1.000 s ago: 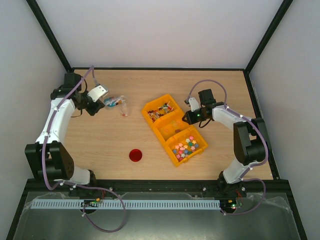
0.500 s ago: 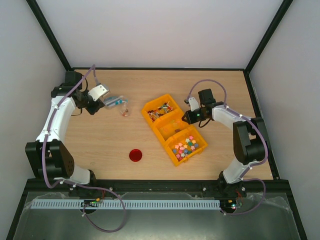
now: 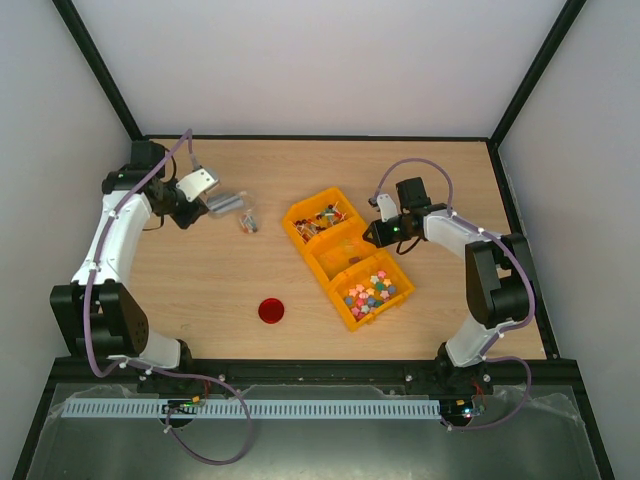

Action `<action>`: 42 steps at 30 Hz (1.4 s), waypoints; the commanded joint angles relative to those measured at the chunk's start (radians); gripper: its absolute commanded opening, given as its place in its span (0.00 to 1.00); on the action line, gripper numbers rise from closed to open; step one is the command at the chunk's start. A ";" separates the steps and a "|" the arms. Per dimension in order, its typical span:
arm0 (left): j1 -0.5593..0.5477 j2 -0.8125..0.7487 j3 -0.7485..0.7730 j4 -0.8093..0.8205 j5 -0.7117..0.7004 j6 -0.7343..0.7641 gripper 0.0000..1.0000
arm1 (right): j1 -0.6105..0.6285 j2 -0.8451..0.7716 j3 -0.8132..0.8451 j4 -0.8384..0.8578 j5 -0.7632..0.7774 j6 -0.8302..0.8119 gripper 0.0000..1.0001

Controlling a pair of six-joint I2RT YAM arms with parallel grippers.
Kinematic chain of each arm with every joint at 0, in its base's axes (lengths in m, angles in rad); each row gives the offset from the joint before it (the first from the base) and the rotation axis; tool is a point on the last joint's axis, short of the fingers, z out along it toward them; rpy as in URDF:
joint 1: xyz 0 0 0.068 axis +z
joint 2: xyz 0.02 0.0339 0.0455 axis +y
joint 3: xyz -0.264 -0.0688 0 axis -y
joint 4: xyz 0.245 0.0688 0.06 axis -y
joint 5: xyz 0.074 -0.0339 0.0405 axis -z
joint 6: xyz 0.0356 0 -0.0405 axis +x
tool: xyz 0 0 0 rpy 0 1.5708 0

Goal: Pack the candies

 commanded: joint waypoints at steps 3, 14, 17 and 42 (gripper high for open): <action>-0.002 -0.006 0.041 -0.034 -0.010 0.010 0.02 | -0.006 0.010 0.038 0.057 -0.058 0.003 0.01; -0.048 -0.036 0.152 -0.062 0.068 -0.071 0.02 | -0.007 -0.019 0.013 0.076 -0.067 0.005 0.01; -0.120 -0.048 0.162 -0.080 0.054 -0.082 0.02 | -0.006 -0.031 -0.001 0.087 -0.065 0.012 0.01; -0.586 0.325 0.389 -0.249 -0.284 -0.364 0.02 | 0.027 -0.108 -0.051 0.106 -0.038 0.024 0.01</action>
